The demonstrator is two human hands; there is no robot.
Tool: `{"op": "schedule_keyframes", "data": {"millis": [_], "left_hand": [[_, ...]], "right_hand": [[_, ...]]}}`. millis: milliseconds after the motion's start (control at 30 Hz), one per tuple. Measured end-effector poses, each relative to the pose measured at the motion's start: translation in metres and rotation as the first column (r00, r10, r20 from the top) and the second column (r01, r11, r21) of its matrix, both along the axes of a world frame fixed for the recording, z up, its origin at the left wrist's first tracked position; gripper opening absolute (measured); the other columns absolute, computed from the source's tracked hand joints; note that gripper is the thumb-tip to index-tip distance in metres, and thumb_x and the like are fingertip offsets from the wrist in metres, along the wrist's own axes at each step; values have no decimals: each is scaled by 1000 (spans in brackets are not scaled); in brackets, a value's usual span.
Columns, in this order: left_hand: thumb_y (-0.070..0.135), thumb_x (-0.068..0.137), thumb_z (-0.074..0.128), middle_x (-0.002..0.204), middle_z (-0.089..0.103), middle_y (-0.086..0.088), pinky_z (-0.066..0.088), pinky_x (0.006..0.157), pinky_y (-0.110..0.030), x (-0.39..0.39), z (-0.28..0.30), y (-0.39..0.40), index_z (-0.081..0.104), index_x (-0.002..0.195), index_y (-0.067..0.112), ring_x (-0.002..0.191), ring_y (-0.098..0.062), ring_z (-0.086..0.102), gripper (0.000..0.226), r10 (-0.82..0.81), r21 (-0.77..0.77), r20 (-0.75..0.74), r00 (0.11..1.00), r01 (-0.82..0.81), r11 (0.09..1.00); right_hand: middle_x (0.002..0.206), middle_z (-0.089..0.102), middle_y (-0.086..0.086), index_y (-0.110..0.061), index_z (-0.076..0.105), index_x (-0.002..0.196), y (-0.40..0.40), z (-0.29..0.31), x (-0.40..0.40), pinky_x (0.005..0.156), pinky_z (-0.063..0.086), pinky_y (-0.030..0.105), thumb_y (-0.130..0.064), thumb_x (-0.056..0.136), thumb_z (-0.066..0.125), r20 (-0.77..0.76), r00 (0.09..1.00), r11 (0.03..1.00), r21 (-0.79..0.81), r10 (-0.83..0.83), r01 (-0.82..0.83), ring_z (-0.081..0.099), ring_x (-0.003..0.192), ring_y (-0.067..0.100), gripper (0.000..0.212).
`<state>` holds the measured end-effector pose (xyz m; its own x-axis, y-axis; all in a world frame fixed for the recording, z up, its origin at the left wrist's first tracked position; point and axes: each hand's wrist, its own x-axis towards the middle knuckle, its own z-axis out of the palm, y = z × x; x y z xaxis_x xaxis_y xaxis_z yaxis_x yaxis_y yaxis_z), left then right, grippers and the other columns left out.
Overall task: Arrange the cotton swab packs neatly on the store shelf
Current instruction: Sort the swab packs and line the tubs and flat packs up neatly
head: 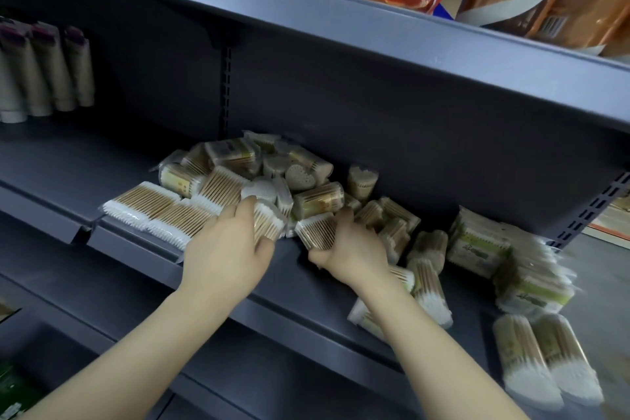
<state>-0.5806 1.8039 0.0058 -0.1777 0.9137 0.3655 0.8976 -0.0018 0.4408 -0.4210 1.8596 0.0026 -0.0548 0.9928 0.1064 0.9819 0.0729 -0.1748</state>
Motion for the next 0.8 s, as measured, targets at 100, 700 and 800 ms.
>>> {"op": "schedule_keyframes", "data": {"millis": [100, 700, 800], "left_hand": [[33, 91, 46, 139, 42, 0, 41, 77, -31, 1, 1, 0, 22, 145, 20, 119, -21, 45, 61, 5, -6, 0, 1000, -5, 1000], [30, 93, 42, 132, 46, -5, 38, 73, -30, 77, -12, 25, 30, 139, 17, 117, -26, 45, 49, -228, -181, -152, 962, 200, 963], [33, 92, 43, 132, 47, -4, 41, 77, -31, 79, -15, 27, 33, 138, 20, 117, -25, 45, 48, -240, -156, -121, 963, 220, 963]], "right_hand": [[124, 55, 12, -10, 30, 133, -1, 8, 6, 83, 45, 36, -47, 71, 65, -105, 994, 1000, 3, -11, 11, 53, 112, 32, 81], [124, 46, 9, -16, 41, 124, -18, 36, 70, 92, 35, 36, -32, 69, 69, -290, 956, 979, 183, -36, 92, 41, 117, 30, 64], [122, 47, 9, -17, 42, 124, -20, 34, 77, 93, 36, 36, -32, 70, 70, -299, 954, 981, 178, -22, 79, 42, 116, 29, 63]]}}
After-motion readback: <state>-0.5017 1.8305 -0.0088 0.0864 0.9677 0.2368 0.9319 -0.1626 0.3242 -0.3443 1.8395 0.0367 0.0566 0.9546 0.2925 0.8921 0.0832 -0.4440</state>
